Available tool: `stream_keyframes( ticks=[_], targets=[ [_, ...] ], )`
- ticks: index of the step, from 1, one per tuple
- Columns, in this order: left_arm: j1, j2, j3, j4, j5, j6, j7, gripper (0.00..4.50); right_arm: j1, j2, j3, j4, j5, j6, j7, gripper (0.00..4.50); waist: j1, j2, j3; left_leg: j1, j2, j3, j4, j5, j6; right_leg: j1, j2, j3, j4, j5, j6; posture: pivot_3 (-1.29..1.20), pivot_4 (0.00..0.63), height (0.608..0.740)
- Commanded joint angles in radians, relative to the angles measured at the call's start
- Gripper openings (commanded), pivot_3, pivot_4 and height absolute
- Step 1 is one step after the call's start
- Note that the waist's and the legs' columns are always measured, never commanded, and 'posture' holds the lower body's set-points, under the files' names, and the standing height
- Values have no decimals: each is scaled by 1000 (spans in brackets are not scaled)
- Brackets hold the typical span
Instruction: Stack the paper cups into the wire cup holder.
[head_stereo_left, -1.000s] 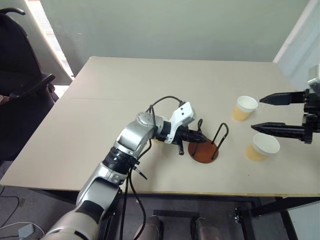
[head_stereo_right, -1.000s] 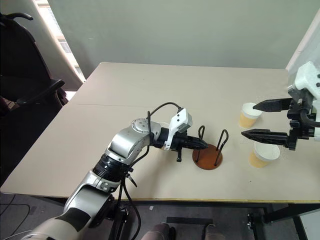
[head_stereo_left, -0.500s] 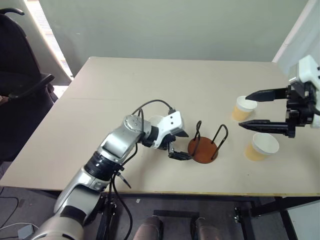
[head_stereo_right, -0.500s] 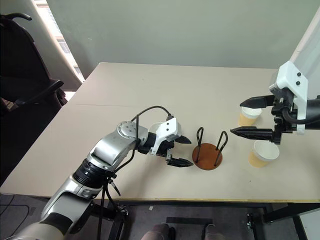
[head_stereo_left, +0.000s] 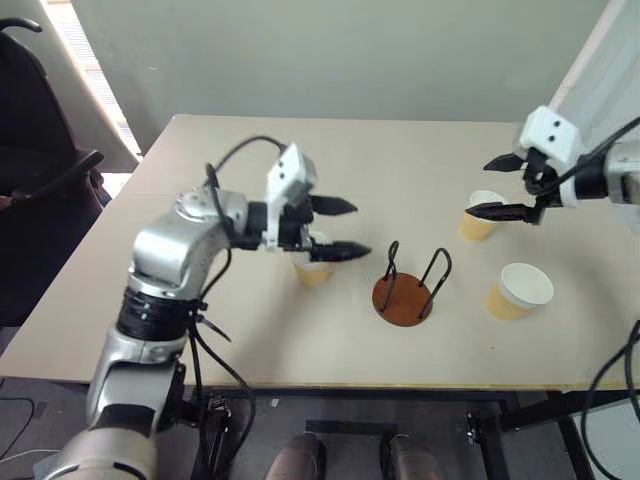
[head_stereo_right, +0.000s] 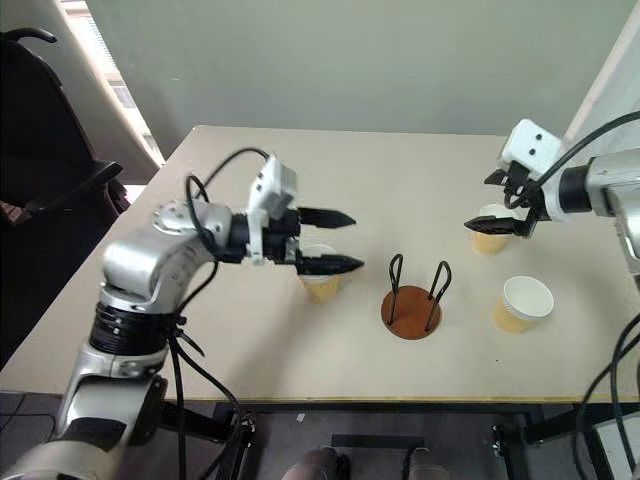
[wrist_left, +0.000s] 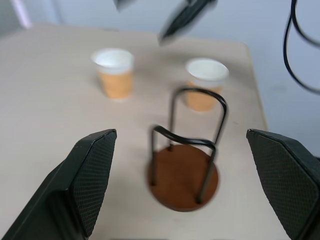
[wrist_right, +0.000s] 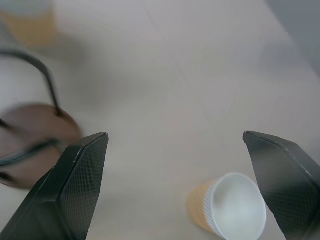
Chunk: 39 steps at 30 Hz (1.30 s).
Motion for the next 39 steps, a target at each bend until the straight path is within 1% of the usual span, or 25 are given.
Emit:
stream_keyframes(
  ticks=[1, 4, 5, 9, 15, 18, 19, 23, 25, 29, 30, 35, 36, 38, 39],
  targets=[
    [-16, 38, 37, 18, -5, -17, 10, 4475, -80, 48, 54, 196, -146, -139, 6, 4500, 0, 0, 0, 0, 0, 0, 0, 0, 0, 0, 0, 0, 0, 0, 0, 0, 150, 740],
    [-18, 58, 46, 17, -12, -18, 19, 4475, -133, 96, 81, 361, -230, -230, 1, 4500, 2, 0, 0, -1, 0, -1, -1, 1, -2, -1, 0, -1, 0, 0, -1, 0, 150, 740],
    [-18, 63, 48, 16, -16, -18, 22, 4475, -152, 112, 87, 414, -253, -255, -3, 4500, 3, 0, 0, -2, 0, -1, -1, 5, -9, -2, 0, -1, 0, 0, -2, 0, 150, 740],
    [-16, 68, 50, 6, -20, -13, 39, 4475, -217, 166, 103, 610, -347, -347, -38, 4500, 3, 0, 0, -3, 0, -1, -2, 4, -10, -3, 0, -1, -1, -1, -3, 0, 150, 740],
    [-4, 69, 50, -10, -29, -8, 62, 4475, -270, 230, 104, 790, -441, -422, -77, 4500, 3, 0, 0, -3, 0, -1, -4, 2, -13, -5, 0, -1, 0, -1, -4, 0, 150, 740],
    [-1, 71, 47, -13, -33, -8, 71, 4500, -280, 253, 101, 838, -474, -440, -93, 3950, 3, 0, 0, -3, 0, -1, -4, 2, -14, -5, 0, -1, 0, -1, -4, 0, 150, 740],
    [-1, 72, 46, -14, -34, -9, 72, 4500, -281, 259, 99, 847, -482, -445, -94, 3655, 3, 0, 0, -3, 0, -1, -4, 1, -15, -5, 0, -1, 0, -1, -4, 0, 150, 740],
    [5, 77, 37, -14, -29, -14, 75, 4500, -280, 277, 93, 872, -505, -459, -100, 2302, 3, 0, 0, -3, 0, -2, -4, 1, -15, -5, 0, -1, 0, -2, -4, 0, 150, 740],
    [7, 78, 34, -15, -28, -16, 77, 4500, -278, 281, 90, 877, -511, -465, -100, 1515, 3, 0, 0, -3, 0, -2, -4, 1, -16, -5, 0, -1, 0, -2, -5, 0, 150, 740],
    [7, 81, 33, -15, -30, -17, 75, 4500, -280, 281, 75, 872, -506, -470, -81, 156, 3, 0, 0, -3, 0, -2, -5, 0, -16, -5, 0, -1, 0, -2, -5, 0, 150, 740],
    [7, 82, 33, -14, -30, -18, 74, 4500, -282, 278, 71, 868, -503, -471, -74, 72, 3, 0, 0, -3, 0, -2, -5, 0, -17, -5, 0, -1, 0, -2, -5, 0, 150, 740],
    [30, 94, 29, -34, -43, -35, 36, 4500, -299, 241, 23, 821, -466, -472, -11, 72, 3, 0, 0, -3, 0, -2, -5, 0, -17, -5, 0, -1, 0, -2, -5, 0, 150, 740],
    [36, 97, 30, -40, -49, -39, 25, 4500, -304, 231, 9, 790, -449, -466, 26, 72, 4, 0, 0, -3, 0, -2, -6, 0, -18, -5, 0, -1, 0, -2, -6, 0, 150, 740],
    [49, 97, 47, -57, -78, -55, -9, 4500, -285, 191, -41, 571, -357, -382, 196, 72, 3, 1, 1, -4, 0, -2, -6, 0, -18, -6, 0, -2, 0, -2, -6, 0, 150, 740],
    [52, 97, 53, -61, -88, -61, -19, 4500, -271, 177, -57, 484, -328, -346, 249, 72, 2, 1, 1, -6, 0, -2, -6, 0, -18, -8, 0, -2, 0, -2, -6, 0, 150, 740]
  ],
)
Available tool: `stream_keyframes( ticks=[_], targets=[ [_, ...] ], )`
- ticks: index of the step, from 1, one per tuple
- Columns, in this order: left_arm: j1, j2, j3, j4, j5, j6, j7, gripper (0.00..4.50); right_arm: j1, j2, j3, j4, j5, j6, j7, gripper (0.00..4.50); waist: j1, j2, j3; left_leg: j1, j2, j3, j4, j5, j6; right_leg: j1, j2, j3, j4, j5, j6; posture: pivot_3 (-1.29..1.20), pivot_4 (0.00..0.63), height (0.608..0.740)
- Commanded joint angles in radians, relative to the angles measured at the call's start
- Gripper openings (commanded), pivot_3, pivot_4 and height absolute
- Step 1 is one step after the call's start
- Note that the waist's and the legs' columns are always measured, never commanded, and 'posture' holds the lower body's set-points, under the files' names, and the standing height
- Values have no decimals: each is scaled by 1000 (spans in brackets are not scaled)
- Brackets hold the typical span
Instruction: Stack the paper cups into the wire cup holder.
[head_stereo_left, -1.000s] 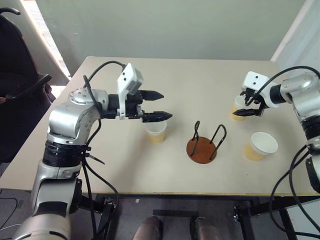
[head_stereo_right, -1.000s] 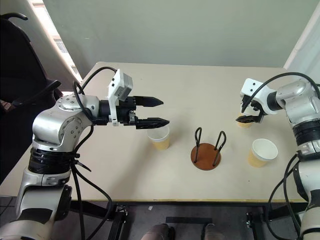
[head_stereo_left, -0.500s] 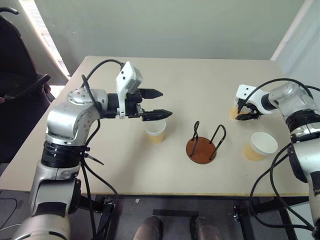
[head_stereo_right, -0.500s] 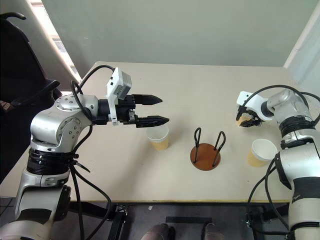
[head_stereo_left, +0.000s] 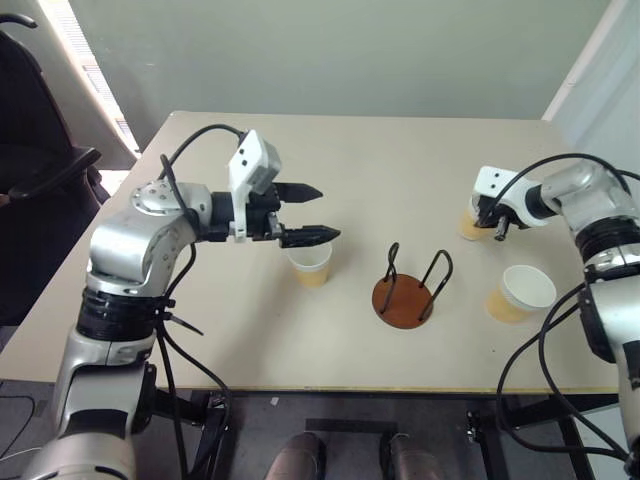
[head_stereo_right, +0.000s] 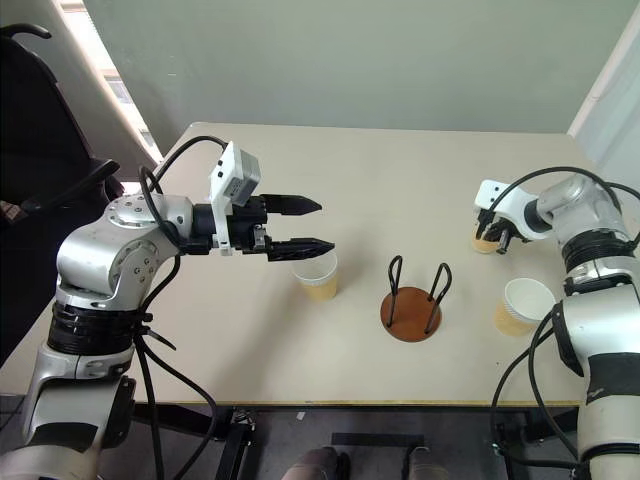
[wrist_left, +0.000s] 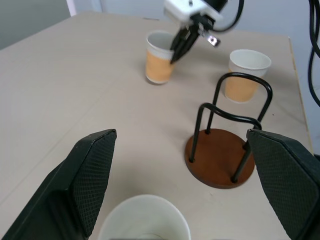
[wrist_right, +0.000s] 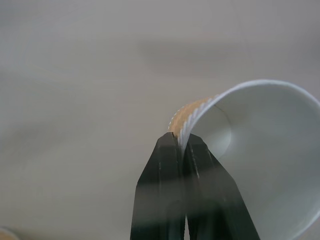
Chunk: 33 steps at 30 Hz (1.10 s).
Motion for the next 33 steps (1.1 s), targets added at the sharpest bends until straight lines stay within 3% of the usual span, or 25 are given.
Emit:
stream_keyframes(
  ticks=[1, 6, 11, 25, 31, 33],
  targets=[
    [2, 11, 39, -52, -51, -39, -49, 4500, 7, -74, -90, -399, 151, 150, 230, 72, -2, 0, 0, -2, 0, 0, 0, 0, -1, -1, 1, 0, 0, 0, 0, 0, 150, 740],
    [19, 54, 20, -50, -71, -46, -129, 4500, 93, -205, -117, -954, 367, 462, 350, 72, 0, 0, 0, -2, 4, -1, -1, 1, -2, 0, 3, -4, 0, -3, -5, 0, 150, 740],
    [9, 70, 3, -23, -58, -71, -166, 4500, 149, -319, -88, -1203, 517, 604, 350, 72, -1, 0, 0, -1, 4, -2, 1, 2, -3, 1, 3, -3, -2, -7, -9, 0, 150, 740],
    [-1, 54, -12, -11, -48, -80, -158, 4500, 240, -285, -11, -1306, 501, 570, 341, 72, -8, -1, 0, 2, 4, -2, 2, 7, 3, 2, 3, -2, 2, -4, -16, 0, 150, 740],
    [5, 51, -10, -23, -51, -75, -147, 4500, 271, -240, 54, -1271, 405, 475, 313, 72, -9, -1, 0, 2, 4, -2, 2, 7, 3, 2, 3, -2, 1, -4, -16, 0, 150, 740],
    [11, 52, -10, -30, -52, -73, -144, 4500, 270, -226, 62, -1259, 384, 457, 309, 442, -9, -1, 0, 2, 4, -2, 2, 7, 3, 2, 3, -2, 1, -3, -15, 0, 150, 740]
  ],
)
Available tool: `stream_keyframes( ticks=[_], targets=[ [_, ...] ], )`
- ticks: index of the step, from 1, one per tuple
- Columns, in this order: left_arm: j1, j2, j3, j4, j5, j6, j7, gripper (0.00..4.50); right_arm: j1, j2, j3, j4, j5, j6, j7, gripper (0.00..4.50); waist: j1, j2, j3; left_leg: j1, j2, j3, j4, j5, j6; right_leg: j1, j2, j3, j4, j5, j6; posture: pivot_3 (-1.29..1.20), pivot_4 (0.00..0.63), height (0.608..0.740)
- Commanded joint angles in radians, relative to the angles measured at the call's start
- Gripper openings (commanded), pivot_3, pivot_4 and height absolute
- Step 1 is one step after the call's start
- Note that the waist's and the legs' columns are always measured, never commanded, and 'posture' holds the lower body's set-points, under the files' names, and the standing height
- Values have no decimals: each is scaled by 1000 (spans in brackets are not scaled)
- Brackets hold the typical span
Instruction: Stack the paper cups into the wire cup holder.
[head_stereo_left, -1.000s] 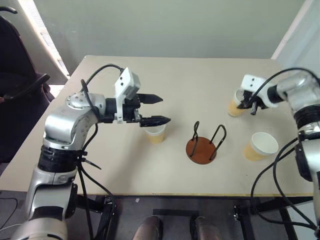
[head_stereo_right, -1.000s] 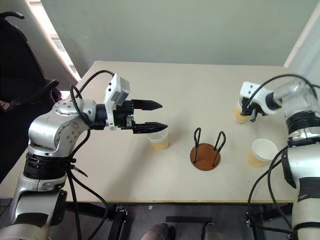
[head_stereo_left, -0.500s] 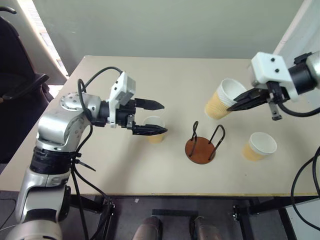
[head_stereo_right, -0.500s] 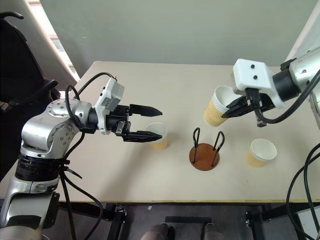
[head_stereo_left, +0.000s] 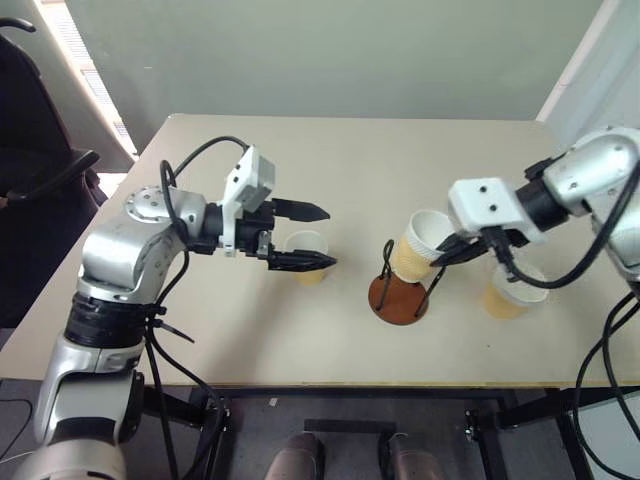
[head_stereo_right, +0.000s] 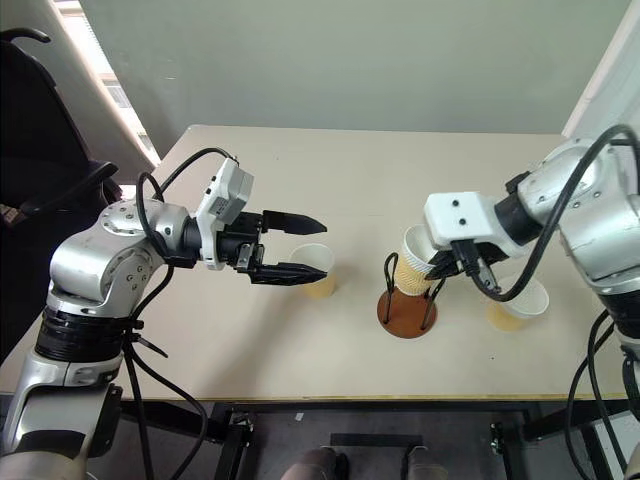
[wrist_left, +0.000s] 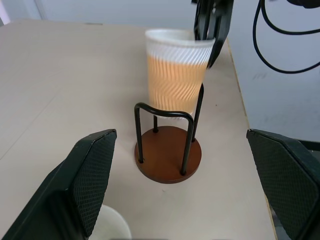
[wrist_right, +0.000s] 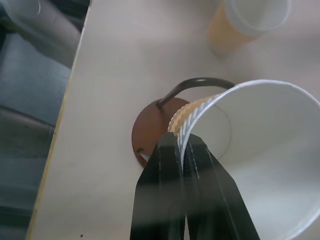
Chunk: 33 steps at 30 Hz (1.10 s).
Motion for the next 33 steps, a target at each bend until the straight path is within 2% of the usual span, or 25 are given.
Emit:
stream_keyframes(
  ticks=[1, 8, 13, 17, 21, 26, 29, 33],
  targets=[
    [-7, 4, 14, -39, -9, -5, 10, 4500, -13, 12, -1, 9, -37, -32, -13, 653, 0, 0, 0, 0, 0, 0, 0, 0, 0, 0, 0, 0, 0, 0, 0, 0, 150, 740],
    [3, 9, 33, -53, -17, 13, 42, 4500, -39, 69, -64, 23, -5, 39, -60, 3062, -1, 0, 0, -1, 0, 0, 0, 0, -1, 0, 0, 0, -1, 0, 0, 0, 150, 740],
    [8, 43, 34, -79, 20, 6, 88, 4500, -80, 116, -199, 29, 98, 248, -162, 3062, -2, 0, 0, -1, 0, 0, 0, 1, -1, 0, 0, 0, -1, 0, 0, 0, 150, 740],
    [20, 128, -16, -162, 79, 15, 93, 4500, -103, 132, -321, 0, 220, 433, -228, 3062, -3, 0, 0, -1, 0, 0, -1, 2, -3, -1, 0, 0, -1, 0, 0, 0, 150, 740],
    [23, 194, -73, -230, 133, 5, 84, 4500, -103, 124, -371, -31, 302, 534, -270, 3062, -2, 0, 0, -1, -1, 0, -1, 2, -3, 0, 1, 0, -2, -1, -1, 0, 150, 740],
    [39, 270, -227, -262, 357, -111, 90, 4500, -75, 113, -427, -72, 423, 623, -297, 3062, -3, 0, 0, -1, -1, 0, -1, 2, -4, -1, 1, 0, -2, -2, -2, 0, 150, 740],
    [30, 267, -283, -236, 452, -144, 108, 4500, -51, 114, -448, -103, 479, 646, -321, 3062, -3, 0, 0, -1, -1, -1, -2, 2, -4, -1, 1, 0, -1, -2, -2, 0, 150, 740],
    [-23, 197, -336, -194, 525, -151, 124, 4500, -35, 108, -444, -112, 516, 650, -357, 3062, -1, 0, 0, -1, -1, -1, -3, 2, -4, -2, 0, 0, 0, -2, -2, 0, 150, 740]
  ],
)
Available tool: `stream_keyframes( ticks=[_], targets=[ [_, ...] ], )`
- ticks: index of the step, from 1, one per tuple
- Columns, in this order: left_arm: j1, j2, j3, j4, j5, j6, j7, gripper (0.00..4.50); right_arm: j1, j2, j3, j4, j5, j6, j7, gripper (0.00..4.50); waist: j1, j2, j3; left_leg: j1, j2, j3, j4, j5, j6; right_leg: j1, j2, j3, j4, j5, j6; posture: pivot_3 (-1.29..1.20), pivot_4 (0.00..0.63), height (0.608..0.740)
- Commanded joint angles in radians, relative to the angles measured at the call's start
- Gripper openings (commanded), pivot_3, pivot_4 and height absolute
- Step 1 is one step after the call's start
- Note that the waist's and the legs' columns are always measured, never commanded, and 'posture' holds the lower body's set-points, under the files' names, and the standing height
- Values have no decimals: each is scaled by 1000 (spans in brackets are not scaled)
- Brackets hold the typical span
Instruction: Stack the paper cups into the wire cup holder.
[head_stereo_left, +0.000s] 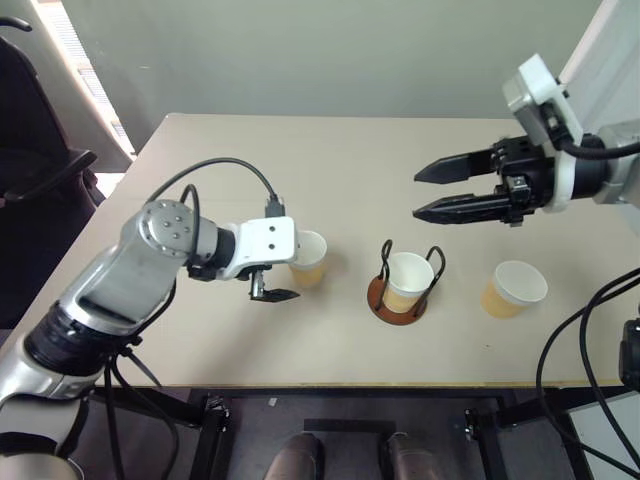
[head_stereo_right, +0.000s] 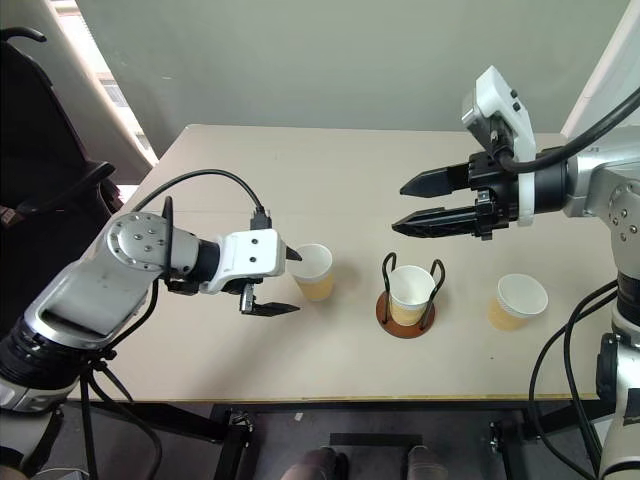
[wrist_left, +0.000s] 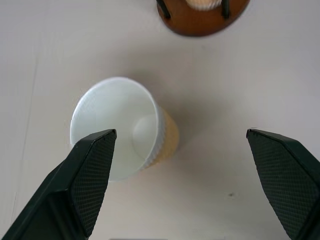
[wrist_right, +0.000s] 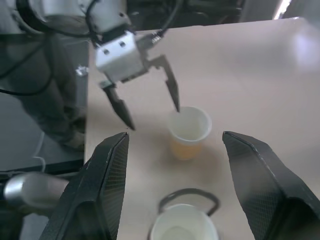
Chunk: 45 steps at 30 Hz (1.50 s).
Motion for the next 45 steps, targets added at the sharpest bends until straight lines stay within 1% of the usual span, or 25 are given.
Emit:
stream_keyframes(
  ticks=[1, 5, 17, 19, 21, 24, 25, 26, 29, 30, 31, 33, 35, 38, 45],
  targets=[
    [-58, -52, -29, 27, 76, -25, 22, 4500, -8, -15, -28, -25, 40, -1, -32, 3062, 1, 0, 0, 0, 0, 0, 0, 0, 0, 0, 0, 0, 0, 0, 0, 0, 150, 740],
    [-87, -106, -62, 91, 149, -55, 35, 4500, -15, -25, -16, -16, 61, -6, -48, 3062, 0, 0, 0, 0, 0, 0, 0, 0, 0, 0, 0, 0, 0, 1, 0, 0, 150, 740],
    [-78, -186, -90, 230, 238, -158, 10, 4500, -11, -46, -2, -14, 92, -11, -81, 3062, 1, 0, 0, -2, 0, 0, -2, 0, 0, -2, -1, 0, -1, 2, 2, 0, 150, 740],
    [-77, -202, -96, 265, 250, -197, 10, 4108, -8, -47, -1, -15, 96, -12, -86, 3112, 1, 0, 0, -2, 0, 0, -1, 0, 0, -2, -1, 0, -1, 2, 2, 0, 150, 740],
    [-75, -220, -97, 300, 251, -236, 4, 3559, -2, -49, 0, -16, 98, -16, -92, 3112, 1, 0, 0, -2, 0, 0, -1, 0, 0, -2, -1, 0, -1, 2, 2, 0, 150, 740],
    [-72, -239, -94, 343, 251, -281, -10, 2423, 3, -52, 1, -19, 102, -16, -98, 3112, 1, 0, 0, -2, 0, 0, -1, 0, 1, -2, -1, 0, 0, 2, 3, 0, 150, 740],
    [-71, -246, -90, 355, 246, -290, -18, 2126, 5, -53, 1, -20, 104, -16, -100, 3112, 1, 0, 0, -2, 0, 0, -1, 0, 1, -2, -1, 0, 0, 2, 3, 0, 150, 740],
    [-70, -251, -85, 365, 240, -302, -28, 1678, 7, -54, 0, -22, 105, -15, -103, 3112, 1, 0, 0, -2, 0, 0, -1, 0, 1, -2, -1, 0, 0, 2, 3, 0, 150, 740],
    [-76, -258, -69, 383, 217, -339, -61, 592, 15, -60, -6, -23, 113, -13, -107, 3112, 1, 0, 0, -2, 0, 0, -1, 0, 1, -2, -1, 0, -1, 3, 3, 0, 150, 740],
    [-80, -260, -60, 386, 203, -354, -73, 258, 16, -59, -13, -22, 120, -7, -111, 3112, 2, 0, 0, -2, 0, 0, -1, 0, 1, -2, -1, 0, -1, 3, 4, 0, 150, 740],
    [-83, -261, -50, 388, 187, -367, -86, 42, 17, -58, -19, -20, 128, -2, -114, 3112, 2, 0, 0, -2, 0, 0, -1, 0, 1, -2, -1, 0, -1, 3, 4, 0, 150, 740],
    [-91, -260, -31, 389, 159, -383, -113, 42, 19, -61, -28, -15, 140, 0, -117, 3112, 2, 0, 0, -2, 0, 0, -1, 0, 1, -2, -1, 0, -1, 4, 6, 0, 150, 740],
    [-96, -254, -15, 390, 138, -402, -137, 42, 21, -65, -34, -9, 150, 1, -119, 3112, 2, 0, 0, -2, 0, 0, -1, 0, 1, -2, 0, 0, -1, 7, 11, 0, 150, 740],
    [-115, -240, 13, 391, 109, -403, -175, 42, 36, -81, -42, 0, 148, -32, -109, 3112, 2, 0, 0, -2, 0, 0, 0, 0, 1, -2, -1, 0, -1, 7, 11, 0, 150, 740],
    [-199, -222, 64, 375, 29, -348, -276, 42, 138, -224, -15, 32, 64, -187, -16, 3112, 7, 0, 0, -3, 0, 0, 2, -2, 5, -1, -1, 0, -1, 5, 8, 0, 150, 740]
  ],
)
